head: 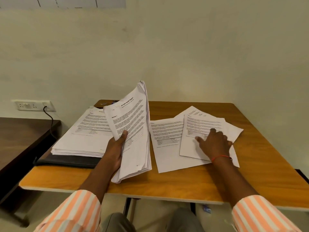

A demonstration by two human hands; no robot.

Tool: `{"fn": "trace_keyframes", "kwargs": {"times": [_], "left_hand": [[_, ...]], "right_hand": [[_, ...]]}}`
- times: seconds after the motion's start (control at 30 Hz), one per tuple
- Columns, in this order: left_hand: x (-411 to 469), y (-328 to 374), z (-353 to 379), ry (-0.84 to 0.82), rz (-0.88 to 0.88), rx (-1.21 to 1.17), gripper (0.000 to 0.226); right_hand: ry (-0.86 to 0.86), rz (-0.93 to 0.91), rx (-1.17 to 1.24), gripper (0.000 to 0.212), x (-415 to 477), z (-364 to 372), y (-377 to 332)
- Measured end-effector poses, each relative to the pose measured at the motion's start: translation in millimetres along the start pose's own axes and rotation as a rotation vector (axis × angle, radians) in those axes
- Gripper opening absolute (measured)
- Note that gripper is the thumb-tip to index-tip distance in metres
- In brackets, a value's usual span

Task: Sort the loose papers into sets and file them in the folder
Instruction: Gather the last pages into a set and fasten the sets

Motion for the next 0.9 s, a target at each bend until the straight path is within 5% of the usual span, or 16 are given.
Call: {"fn": "trace_keyframes", "kwargs": {"times": [0.1, 0.5, 0.6, 0.7, 0.9], "left_hand": [[0.8, -1.0, -1.7, -0.013, 0.001, -0.002, 0.046], [5.5, -3.9, -0.3, -0.063, 0.019, -0.033, 0.038], [5.3, -4.5, 0.3, -0.063, 0.031, -0.029, 0.036], [6.9, -6.2, -0.4, -0.061, 0.039, -0.018, 0.039], [11.1, -9.1, -3.2, -0.067, 0.051, 0.013, 0.04]], "right_hand": [[-0.179, -0.11, -0.035, 0.084, -19.0, 29.5, -19.4], [-0.286, -0.542, 0.056, 0.069, -97.6, 45.4, -67.5], [-0.295, -0.451, 0.337, 0.047, -78.0, 33.6, -70.1], [-0.128, -0.313, 0.382, 0.033, -22.1, 25.3, -50.5], [-0.029, 0.021, 0.115, 0.073, 93.7, 2.8, 13.4]]}}
Point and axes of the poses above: each hand's wrist, its own x-axis towards the middle knuckle, its own z-axis out of the palm, y = z × x, the point moved 2 cm from there along x, towards the middle knuckle
